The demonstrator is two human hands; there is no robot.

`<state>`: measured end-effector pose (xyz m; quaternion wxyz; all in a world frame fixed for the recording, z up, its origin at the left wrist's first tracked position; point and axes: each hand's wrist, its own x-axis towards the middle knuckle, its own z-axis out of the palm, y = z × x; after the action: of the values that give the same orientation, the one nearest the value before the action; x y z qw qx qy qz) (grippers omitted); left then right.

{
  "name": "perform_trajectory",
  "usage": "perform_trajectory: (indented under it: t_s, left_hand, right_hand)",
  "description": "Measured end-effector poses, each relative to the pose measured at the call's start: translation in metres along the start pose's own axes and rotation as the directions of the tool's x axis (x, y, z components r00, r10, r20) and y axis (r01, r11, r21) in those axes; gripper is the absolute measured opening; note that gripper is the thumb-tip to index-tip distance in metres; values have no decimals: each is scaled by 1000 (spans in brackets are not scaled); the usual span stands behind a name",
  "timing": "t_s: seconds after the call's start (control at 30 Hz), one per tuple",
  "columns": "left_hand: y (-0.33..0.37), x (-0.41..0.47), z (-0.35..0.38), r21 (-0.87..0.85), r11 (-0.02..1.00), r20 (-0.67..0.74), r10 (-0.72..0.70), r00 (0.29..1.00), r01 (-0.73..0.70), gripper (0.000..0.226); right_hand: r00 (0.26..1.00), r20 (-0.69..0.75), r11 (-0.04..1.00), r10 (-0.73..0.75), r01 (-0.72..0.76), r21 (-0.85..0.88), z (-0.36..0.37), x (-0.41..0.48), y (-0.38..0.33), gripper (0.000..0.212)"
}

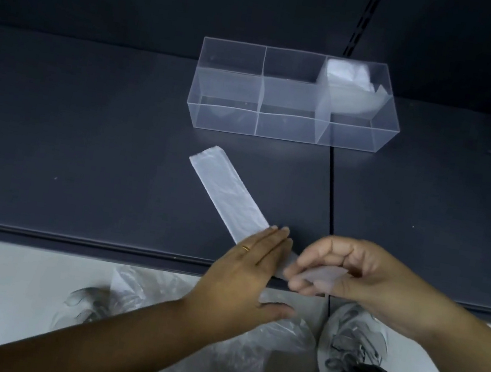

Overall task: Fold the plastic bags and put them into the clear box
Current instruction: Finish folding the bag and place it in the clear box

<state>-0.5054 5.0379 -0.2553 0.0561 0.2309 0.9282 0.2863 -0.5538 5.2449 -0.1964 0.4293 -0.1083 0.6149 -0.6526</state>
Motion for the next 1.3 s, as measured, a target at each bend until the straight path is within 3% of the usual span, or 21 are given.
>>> perform_trajectory:
  t_s: [0.07, 0.1, 0.2, 0.27, 0.3, 0.43, 0.7, 0.8, 1.0, 1.07, 1.13, 1.2, 1.23, 1.27, 1.3]
  left_hand:
    - [6, 1, -4, -282, 955, -84, -119, 989, 91, 50]
    - [9, 3, -8, -462, 873, -102, -226, 969, 155, 33]
    - [3, 19, -31, -859, 407, 95, -470, 878, 311, 20]
    - [-9, 31, -43, -923, 67, 297, -496, 816, 378, 26]
    - [-15, 35, -48, -920, -35, 356, -498, 791, 391, 31]
    - [-32, 39, -54, -906, -114, 411, -474, 779, 409, 38]
    - [-45, 48, -45, -904, -205, 426, -525, 737, 376, 25]
    - [-55, 59, -47, -904, -139, 402, -598, 693, 404, 26]
    - [-67, 76, -46, -839, 135, 310, -679, 665, 528, 18]
    - [-67, 78, -45, -836, 224, 218, -702, 678, 502, 13]
    - [-69, 77, -46, -809, 388, 47, -706, 707, 441, 17]
    - [-67, 67, -48, -647, 675, -247, -626, 740, 355, 31]
    - [-62, 59, -50, -513, 812, -392, -511, 765, 279, 35]
    - [-56, 49, -50, -371, 911, -479, -353, 803, 180, 37]
    - [-51, 37, -47, -261, 962, -468, -198, 861, 80, 38]
  right_hand:
    - [994, 81, 995, -67, 60, 82, 8, 9, -13, 29]
    - [989, 105, 990, -106, 95, 105, 10, 15, -21, 32]
    - [987, -49, 985, -155, 158, 64, 3, 36, -39, 53]
    - [976, -210, 997, -61, 71, 40, -3, 48, -37, 66]
    - [971, -241, 999, 14, -1, 55, -2, 53, -32, 69]
    - [944, -271, 982, 188, -187, 28, 15, 67, 0, 44]
    - [847, -514, 962, 140, -239, -132, 34, 63, 26, 15]
    - [828, -548, 949, 120, -258, -181, 36, 57, 30, 11]
    - [810, -573, 962, 125, -240, -130, 35, 42, 36, 13]
    - [802, -580, 968, 142, -234, -87, 34, 41, 36, 13]
    - [800, -573, 970, 177, -242, -38, 34, 41, 34, 14]
    - [797, -564, 968, 215, -251, 14, 34, 41, 32, 15]
    - [794, -563, 967, 229, -252, 38, 33, 41, 31, 15]
    - [790, -563, 966, 241, -253, 60, 33, 41, 30, 16]
    - [787, -564, 964, 251, -253, 77, 33, 40, 29, 16]
